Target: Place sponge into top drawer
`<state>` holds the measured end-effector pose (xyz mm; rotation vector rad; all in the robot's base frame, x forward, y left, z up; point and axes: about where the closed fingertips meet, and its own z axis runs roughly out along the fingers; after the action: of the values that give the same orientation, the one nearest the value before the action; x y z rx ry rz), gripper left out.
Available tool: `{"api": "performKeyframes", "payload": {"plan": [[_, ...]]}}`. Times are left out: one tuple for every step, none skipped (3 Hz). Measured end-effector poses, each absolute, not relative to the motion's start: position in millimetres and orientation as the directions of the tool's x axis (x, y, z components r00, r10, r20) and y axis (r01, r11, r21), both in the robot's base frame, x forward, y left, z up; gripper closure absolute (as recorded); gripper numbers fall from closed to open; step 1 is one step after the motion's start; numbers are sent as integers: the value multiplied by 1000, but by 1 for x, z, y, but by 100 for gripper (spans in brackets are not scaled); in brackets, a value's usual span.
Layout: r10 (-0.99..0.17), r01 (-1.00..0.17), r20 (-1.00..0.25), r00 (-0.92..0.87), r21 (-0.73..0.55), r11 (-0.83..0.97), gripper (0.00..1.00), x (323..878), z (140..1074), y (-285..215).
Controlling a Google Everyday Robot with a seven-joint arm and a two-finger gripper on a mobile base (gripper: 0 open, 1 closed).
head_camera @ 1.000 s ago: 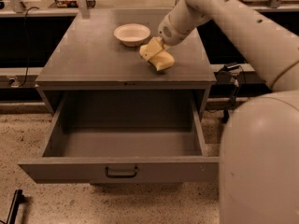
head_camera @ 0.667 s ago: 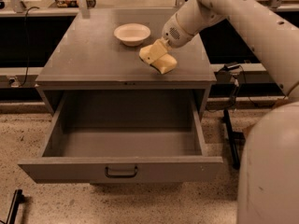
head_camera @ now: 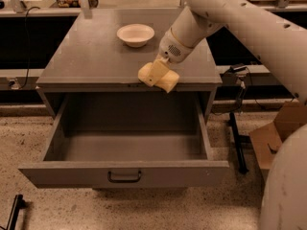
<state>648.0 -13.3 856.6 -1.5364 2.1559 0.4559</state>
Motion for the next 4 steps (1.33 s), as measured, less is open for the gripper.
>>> {"api": "performKeyframes", "payload": {"plan": [[-787, -957, -573, -231, -10, 289, 100, 647, 863, -5], [-812, -979, -581, -62, -124, 164, 100, 628, 872, 17], [-861, -986, -489, 137, -151, -71, 100, 578, 826, 47], [-870, -986, -468, 156, -122, -111, 100, 564, 804, 48]]}}
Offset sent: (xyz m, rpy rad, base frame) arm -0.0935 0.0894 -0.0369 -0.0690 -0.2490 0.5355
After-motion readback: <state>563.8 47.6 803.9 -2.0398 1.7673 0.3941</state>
